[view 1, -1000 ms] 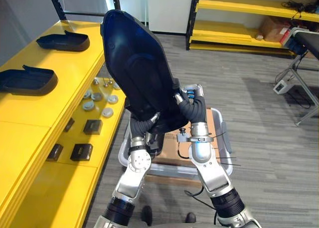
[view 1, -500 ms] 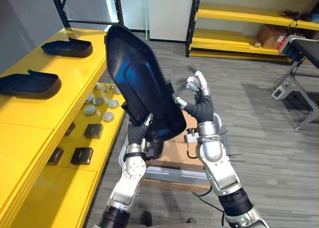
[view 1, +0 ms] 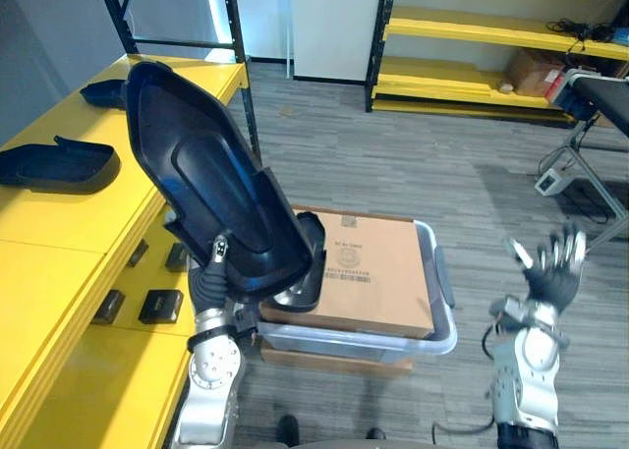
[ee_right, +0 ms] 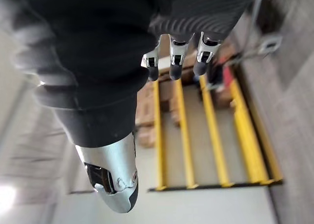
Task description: Walk over and take plastic housings, then place them on the shelf
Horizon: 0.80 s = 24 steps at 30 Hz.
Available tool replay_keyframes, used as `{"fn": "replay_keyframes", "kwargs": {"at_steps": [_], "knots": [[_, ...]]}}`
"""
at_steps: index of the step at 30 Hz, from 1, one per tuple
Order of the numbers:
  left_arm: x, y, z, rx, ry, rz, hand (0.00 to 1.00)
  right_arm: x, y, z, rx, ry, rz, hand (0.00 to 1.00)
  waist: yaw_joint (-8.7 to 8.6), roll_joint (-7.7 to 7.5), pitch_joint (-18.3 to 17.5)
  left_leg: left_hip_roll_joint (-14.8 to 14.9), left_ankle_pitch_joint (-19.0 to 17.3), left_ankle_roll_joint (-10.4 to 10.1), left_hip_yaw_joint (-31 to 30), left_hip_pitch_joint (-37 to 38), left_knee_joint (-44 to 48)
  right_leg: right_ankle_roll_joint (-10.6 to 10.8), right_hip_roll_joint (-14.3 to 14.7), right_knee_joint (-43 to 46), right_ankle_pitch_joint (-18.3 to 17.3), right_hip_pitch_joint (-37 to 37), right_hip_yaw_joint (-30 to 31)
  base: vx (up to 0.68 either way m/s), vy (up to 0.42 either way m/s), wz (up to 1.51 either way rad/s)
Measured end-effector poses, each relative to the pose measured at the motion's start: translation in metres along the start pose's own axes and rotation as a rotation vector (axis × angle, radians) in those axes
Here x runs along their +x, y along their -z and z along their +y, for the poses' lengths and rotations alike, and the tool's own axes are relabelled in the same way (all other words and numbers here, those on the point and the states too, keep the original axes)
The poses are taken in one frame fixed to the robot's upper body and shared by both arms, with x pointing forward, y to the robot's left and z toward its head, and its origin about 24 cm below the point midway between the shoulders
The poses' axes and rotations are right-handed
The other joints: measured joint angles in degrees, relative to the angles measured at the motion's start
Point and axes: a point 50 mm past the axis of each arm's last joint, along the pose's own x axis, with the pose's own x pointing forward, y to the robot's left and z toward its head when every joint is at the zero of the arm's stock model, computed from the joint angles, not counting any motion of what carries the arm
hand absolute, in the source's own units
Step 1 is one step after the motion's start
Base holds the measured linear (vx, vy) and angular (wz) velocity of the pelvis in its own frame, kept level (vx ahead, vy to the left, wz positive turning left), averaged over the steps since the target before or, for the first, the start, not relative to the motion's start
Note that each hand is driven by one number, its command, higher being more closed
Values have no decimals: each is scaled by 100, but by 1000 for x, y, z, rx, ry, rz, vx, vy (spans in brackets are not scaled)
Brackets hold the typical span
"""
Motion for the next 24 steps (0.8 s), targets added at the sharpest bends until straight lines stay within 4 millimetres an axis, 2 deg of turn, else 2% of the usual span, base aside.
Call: {"fn": "replay_keyframes", "kwargs": {"at_steps": [2, 3, 4, 6, 8, 11, 13, 14, 15, 18, 20, 21, 22, 23, 24], "knots": [[0, 0, -1, -15, 15, 5, 100, -5, 28, -15, -44, 24, 126, 0, 10, 16, -6, 0, 1, 1, -46, -7, 1, 6, 7, -25, 9, 18, -20, 28, -10, 13], [-2, 1, -2, -20, 36, 5, 100, -18, 58, -29, -86, 38, 274, 0, 10, 42, -4, -2, 3, 0, -139, 1, 2, 32, 8, -33, 23, 88, -132, 34, -18, 28], [-3, 1, -2, -21, 50, 7, 100, -27, 73, -37, -112, 41, 352, 0, 8, 48, -9, -1, 3, -1, -159, 19, 6, 33, 8, -30, 16, 124, -179, 46, -20, 29], [-7, 0, -2, -27, 71, 13, 100, -41, 94, -45, -153, 26, 462, 0, 14, 49, -7, -1, 3, -1, -203, 64, 30, 37, 10, -32, -3, 188, -221, 36, -13, 16], [-12, -2, -3, -38, 104, 14, 100, -64, 119, -53, -181, 20, 600, 0, 31, 39, 4, -9, 3, -2, -337, 93, 34, 41, 7, -13, -60, 294, -353, 16, -22, 28], [-17, -3, -4, -48, 124, 19, 100, -92, 143, -49, -263, -47, 736, 0, 84, 5, 49, -25, -38, -14, -606, 127, 5, 57, -24, 238, -294, 392, -644, -42, -36, 45], [-21, -4, -4, -58, 123, 22, 100, -100, 149, -43, -283, -86, 770, 0, 179, -4, 104, -45, -31, -25, -801, 83, 49, 85, -72, 422, -448, 410, -938, -20, -39, 74], [-22, -7, -3, -74, 124, 18, 100, -98, 148, -40, -300, -105, 763, 0, 182, -8, 178, -87, -32, -25, -912, -52, 200, 80, -113, 522, -502, 437, -1136, -49, -35, 141], [-22, -11, -4, -94, 124, 2, 100, -94, 146, -33, -328, -146, 743, 0, 252, 3, 364, -193, -88, -47, -1221, -292, 530, 89, -198, 726, -626, 472, -1587, -55, -21, 140], [-21, -21, -8, -127, 124, -35, 100, -84, 140, -20, -343, -195, 693, 0, 330, 53, 601, -214, -150, -29, -1268, -839, 994, 102, -319, 997, -807, 478, -2398, -68, 7, 164], [-20, -24, -9, -148, 120, -46, 100, -80, 135, -5, -356, -238, 653, 0, 348, 97, 699, 69, -240, 111, -242, -1151, 1128, 128, -435, 1126, -879, 533, -3097, 1, 3, 189], [-21, -23, -11, -171, 114, -36, 100, -74, 129, 8, -358, -284, 609, 0, 352, 207, 784, 421, -325, 236, 991, -1266, 1327, 184, -523, 1228, -925, 734, -3593, 37, 23, 146], [-21, -23, -11, -173, 115, -35, 100, -73, 128, 10, -359, -292, 601, 0, 348, 219, 788, 499, -330, 243, 1222, -1261, 1358, 207, -533, 1239, -940, 784, -3693, 47, 30, 168], [-22, -24, -15, -184, 127, -35, 100, -72, 125, 16, -359, -314, 579, 0, 349, 222, 785, 697, -376, 313, 2069, -1219, 1473, 309, -621, 1317, -1001, 947, -4057, 88, 45, 137], [-23, -25, -19, -194, 144, -36, 100, -71, 123, 21, -361, -337, 565, 0, 387, 236, 760, 788, -444, 406, 2649, -1189, 1580, 343, -714, 1316, -995, 1109, -4314, 100, 57, 137]]}}
